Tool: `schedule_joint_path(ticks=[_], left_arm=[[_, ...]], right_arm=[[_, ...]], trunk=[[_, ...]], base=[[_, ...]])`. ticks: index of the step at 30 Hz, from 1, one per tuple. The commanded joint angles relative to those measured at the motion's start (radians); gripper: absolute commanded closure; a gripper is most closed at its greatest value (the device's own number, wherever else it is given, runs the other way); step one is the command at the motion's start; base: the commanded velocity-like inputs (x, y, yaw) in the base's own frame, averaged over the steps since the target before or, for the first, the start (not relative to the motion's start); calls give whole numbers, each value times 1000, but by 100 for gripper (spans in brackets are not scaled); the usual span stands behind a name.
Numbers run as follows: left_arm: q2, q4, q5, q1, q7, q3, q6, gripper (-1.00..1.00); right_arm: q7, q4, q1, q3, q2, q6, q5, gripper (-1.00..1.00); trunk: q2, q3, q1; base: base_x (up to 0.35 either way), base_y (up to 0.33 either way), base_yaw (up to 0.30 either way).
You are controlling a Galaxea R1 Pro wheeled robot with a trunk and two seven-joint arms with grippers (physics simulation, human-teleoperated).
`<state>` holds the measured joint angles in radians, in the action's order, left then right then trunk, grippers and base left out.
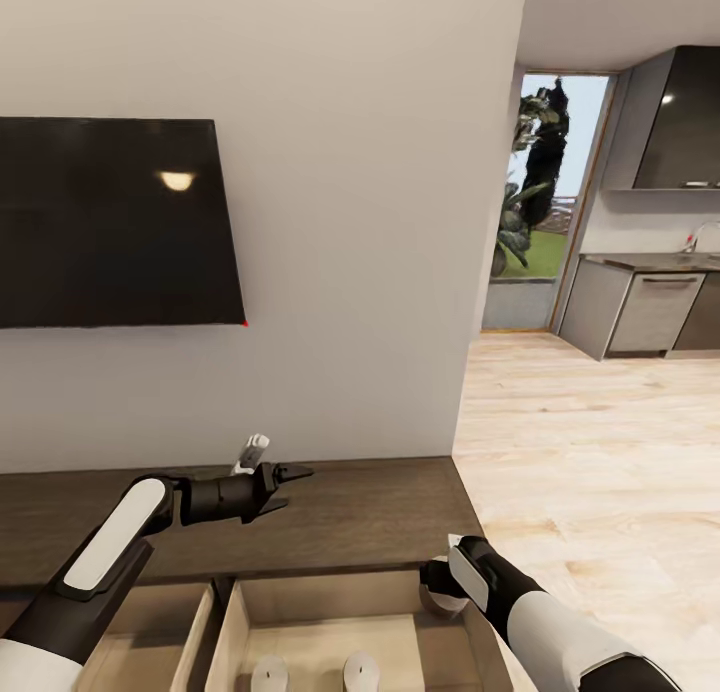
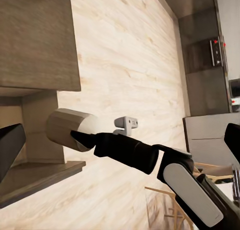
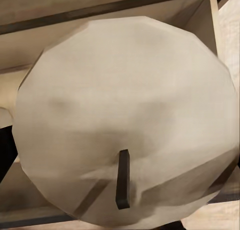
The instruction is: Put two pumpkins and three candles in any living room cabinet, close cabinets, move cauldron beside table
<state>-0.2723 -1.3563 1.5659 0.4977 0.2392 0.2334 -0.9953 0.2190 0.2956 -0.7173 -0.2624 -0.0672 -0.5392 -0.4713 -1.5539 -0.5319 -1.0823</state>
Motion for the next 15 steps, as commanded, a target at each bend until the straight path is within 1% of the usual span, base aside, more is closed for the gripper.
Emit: schedule_joint_path(ticks=[1, 5, 7, 9, 11, 13, 15], left_arm=[[-1, -1, 11, 1, 10, 1, 0, -100], [-1, -3, 12, 1, 10, 1, -1, -100], [-1, -21, 13, 0, 5, 2, -3, -100], [-2, -59, 29, -16, -29, 4, -4, -100], [-2, -97, 60, -39, -91, 11, -4, -100], [-3, -109, 69, -46, -115, 13, -5, -100], [-11, -114, 75, -49, -127, 14, -5, -100]], right_arm=[[8, 2, -1, -8, 1, -3, -10, 100], [6, 2, -1, -9, 1, -2, -10, 100], [6, 2, -1, -9, 1, -2, -10, 100], [5, 2, -1, -9, 1, -2, -10, 100], [4, 3, -1, -9, 1, -2, -10, 100], [3, 3, -1, -9, 1, -2, -10, 100], [2, 3, -1, -9, 1, -1, -10, 100]], trunk=[[-8, -4, -4], [-36, -17, -19], [-50, -23, -27], [-64, -29, -35], [-78, -36, -42], [-92, -42, -50], [-106, -48, -58]], base=[[0, 0, 0], [0, 0, 0], [0, 0, 0], [0, 0, 0], [0, 0, 0], [0, 0, 0], [0, 0, 0]])
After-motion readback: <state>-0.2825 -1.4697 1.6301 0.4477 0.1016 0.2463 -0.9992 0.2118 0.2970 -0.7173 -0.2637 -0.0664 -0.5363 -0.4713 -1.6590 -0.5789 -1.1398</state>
